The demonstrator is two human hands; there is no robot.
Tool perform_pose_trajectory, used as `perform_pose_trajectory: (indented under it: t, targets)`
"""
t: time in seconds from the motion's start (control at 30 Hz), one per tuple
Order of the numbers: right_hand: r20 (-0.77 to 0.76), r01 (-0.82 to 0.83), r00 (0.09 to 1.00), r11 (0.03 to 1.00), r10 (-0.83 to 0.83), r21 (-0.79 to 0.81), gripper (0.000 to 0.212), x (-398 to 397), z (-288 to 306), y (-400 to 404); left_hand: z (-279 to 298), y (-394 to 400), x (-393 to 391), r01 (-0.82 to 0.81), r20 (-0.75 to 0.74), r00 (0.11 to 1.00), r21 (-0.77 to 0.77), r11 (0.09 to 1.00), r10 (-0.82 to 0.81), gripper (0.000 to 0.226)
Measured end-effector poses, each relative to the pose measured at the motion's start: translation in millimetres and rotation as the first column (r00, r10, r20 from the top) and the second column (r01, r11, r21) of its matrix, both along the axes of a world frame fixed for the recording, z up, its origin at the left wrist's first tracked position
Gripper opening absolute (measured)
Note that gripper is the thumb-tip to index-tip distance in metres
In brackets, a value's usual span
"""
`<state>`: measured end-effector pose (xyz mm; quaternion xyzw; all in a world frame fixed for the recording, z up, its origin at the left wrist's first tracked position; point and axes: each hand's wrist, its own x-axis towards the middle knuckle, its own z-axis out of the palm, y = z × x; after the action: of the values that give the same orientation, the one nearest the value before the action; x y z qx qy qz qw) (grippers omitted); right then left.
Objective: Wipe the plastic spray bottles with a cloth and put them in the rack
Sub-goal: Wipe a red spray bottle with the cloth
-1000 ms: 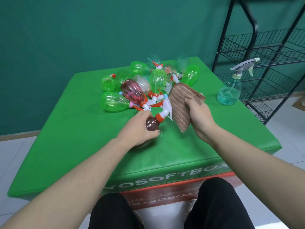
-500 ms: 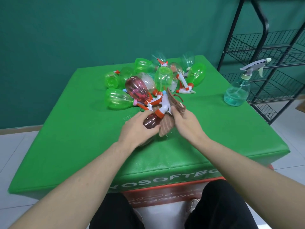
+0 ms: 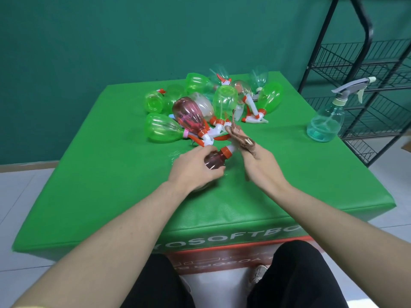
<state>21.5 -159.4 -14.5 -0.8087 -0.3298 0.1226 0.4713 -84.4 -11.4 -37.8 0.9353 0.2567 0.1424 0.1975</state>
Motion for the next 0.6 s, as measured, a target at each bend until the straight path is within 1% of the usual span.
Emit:
perform_pose_trajectory:
  t: [0.13, 0.23, 0.3, 0.33, 0.4, 0.47, 0.53, 0.6]
  targets:
    - [-0.048, -0.020, 0.999, 1.000, 0.020, -0.011, 0.033, -13.9, -7.3, -17.9, 1.3, 3.0, 2.0, -0.049, -0.003, 0.999, -0.052, 0.997, 0.048, 0.049]
    - [-0.093, -0.006, 0.996, 1.000, 0.004, -0.020, 0.045, -8.4, -0.4, -28.6, 4.2, -0.5, 2.7, -0.049, -0.025, 0.999, -0.042, 0.998, 0.048, 0.046]
    - [-0.169, 0.003, 0.986, 1.000, -0.004, -0.006, 0.041, -0.9, 9.7, -34.2, 5.2, -2.8, 2.9, -0.055, -0.032, 0.998, -0.043, 0.998, 0.054, 0.045]
    - [-0.252, 0.023, 0.968, 0.999, -0.014, 0.032, 0.034, 3.3, 13.0, -36.3, 5.7, -3.3, 2.4, -0.065, -0.029, 0.998, -0.054, 0.996, 0.064, 0.045]
    - [-0.458, 0.109, 0.888, 0.985, -0.035, 0.136, 0.023, 8.7, 15.9, -38.8, 6.6, -3.1, 0.6, -0.082, -0.016, 0.997, -0.090, 0.993, 0.080, 0.046]
    - [-0.617, 0.217, 0.786, 0.951, -0.038, 0.218, 0.020, 13.0, 15.2, -39.4, 7.5, -3.4, -2.6, -0.053, -0.017, 0.998, -0.108, 0.993, 0.052, 0.052]
    - [-0.726, 0.296, 0.687, 0.908, 0.012, 0.296, 0.021, 14.9, 17.3, -39.5, 8.7, -5.1, -6.2, 0.009, -0.055, 0.998, -0.080, 0.997, -0.013, 0.064]
    - [-0.765, 0.339, 0.643, 0.880, 0.042, 0.334, 0.022, 16.8, 21.4, -38.8, 9.5, -5.4, -9.6, 0.068, -0.090, 0.993, -0.026, 0.997, -0.070, 0.076]
